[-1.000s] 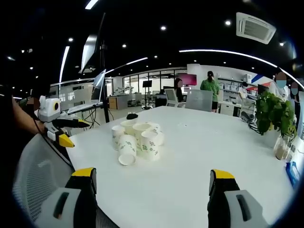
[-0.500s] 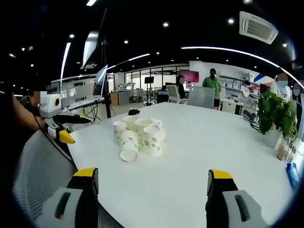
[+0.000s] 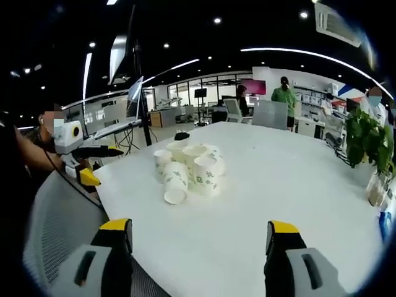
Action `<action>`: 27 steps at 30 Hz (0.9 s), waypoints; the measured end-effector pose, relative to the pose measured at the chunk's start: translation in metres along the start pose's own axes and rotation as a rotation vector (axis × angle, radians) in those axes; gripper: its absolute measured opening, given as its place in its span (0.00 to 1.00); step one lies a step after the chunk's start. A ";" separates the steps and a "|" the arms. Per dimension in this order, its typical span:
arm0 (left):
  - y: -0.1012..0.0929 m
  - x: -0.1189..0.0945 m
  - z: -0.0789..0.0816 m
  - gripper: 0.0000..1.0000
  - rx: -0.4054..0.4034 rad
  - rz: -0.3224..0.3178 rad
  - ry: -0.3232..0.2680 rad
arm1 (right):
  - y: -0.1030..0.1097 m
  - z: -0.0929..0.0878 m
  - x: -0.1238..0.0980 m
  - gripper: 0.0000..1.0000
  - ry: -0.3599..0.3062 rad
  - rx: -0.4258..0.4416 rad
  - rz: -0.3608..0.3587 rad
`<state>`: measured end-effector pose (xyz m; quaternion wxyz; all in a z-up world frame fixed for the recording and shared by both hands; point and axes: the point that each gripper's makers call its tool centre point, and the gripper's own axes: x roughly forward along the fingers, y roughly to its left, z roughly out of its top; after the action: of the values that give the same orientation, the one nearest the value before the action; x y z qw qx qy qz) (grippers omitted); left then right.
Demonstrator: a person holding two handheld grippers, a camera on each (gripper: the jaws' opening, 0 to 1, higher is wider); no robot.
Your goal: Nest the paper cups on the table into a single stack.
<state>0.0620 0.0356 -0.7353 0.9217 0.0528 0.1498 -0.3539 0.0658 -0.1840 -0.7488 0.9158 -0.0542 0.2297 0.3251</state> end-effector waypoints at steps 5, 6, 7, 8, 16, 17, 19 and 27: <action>0.002 -0.001 -0.001 0.90 0.000 0.004 -0.001 | 0.006 0.015 0.008 0.87 -0.008 -0.021 0.027; 0.001 -0.001 0.000 0.90 -0.002 0.003 -0.005 | 0.008 0.018 0.010 0.87 -0.010 -0.022 0.031; 0.001 -0.001 0.001 0.90 -0.002 0.003 -0.006 | 0.009 0.020 0.012 0.86 -0.011 -0.025 0.035; 0.000 -0.001 0.002 0.90 -0.001 0.003 -0.006 | 0.010 0.022 0.014 0.85 -0.010 -0.028 0.038; 0.002 -0.001 0.000 0.91 -0.002 0.003 -0.007 | 0.017 0.030 0.030 0.82 -0.001 -0.062 0.065; 0.002 -0.001 0.000 0.91 -0.001 0.003 -0.007 | 0.017 0.029 0.033 0.82 0.001 -0.067 0.070; 0.002 -0.001 0.000 0.91 -0.002 0.001 -0.009 | 0.019 0.030 0.037 0.82 -0.004 -0.081 0.070; 0.004 -0.001 -0.001 0.91 -0.002 0.003 -0.010 | 0.031 0.028 0.055 0.78 0.009 -0.091 0.108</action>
<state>0.0632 0.0392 -0.7357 0.9231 0.0501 0.1454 -0.3524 0.0950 -0.1211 -0.7478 0.8925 -0.0847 0.2211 0.3839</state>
